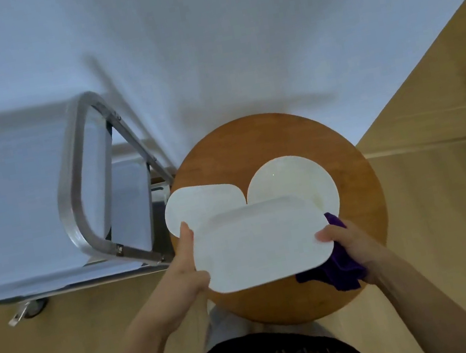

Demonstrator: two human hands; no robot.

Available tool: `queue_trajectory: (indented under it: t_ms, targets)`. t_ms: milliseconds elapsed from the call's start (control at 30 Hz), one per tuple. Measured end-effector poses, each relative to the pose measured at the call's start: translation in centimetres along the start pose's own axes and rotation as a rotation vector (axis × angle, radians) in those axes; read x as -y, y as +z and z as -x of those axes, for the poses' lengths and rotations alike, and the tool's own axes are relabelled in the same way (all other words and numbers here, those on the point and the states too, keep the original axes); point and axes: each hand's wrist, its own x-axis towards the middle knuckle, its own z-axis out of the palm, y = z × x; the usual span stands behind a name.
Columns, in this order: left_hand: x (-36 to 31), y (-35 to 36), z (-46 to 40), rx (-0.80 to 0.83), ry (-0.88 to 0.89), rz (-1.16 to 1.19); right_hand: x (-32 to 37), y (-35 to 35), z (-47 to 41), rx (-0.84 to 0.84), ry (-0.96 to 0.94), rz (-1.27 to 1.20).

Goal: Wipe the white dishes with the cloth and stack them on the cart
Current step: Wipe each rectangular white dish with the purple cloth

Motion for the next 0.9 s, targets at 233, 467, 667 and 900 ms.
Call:
queue_trajectory:
  t_ms: [233, 467, 667, 900]
  targets:
    - [10.0, -0.6, -1.8, -0.457, -0.292, -0.255, -8.2, 0.9, -2.1, -0.145, 0.049, 0.463]
    - [16.1, -2.3, -6.2, -0.361, -0.373, -0.426, -14.2, 2.0, -6.5, -0.397, 0.282, 0.598]
    - [18.6, -3.1, -9.6, -0.401, -0.428, -0.559, -15.5, 2.1, -9.9, -0.541, 0.354, 0.613]
    - [19.9, -3.6, -10.7, -0.385, -0.481, -0.642, -15.1, 3.3, -10.9, -0.564, 0.264, 0.734]
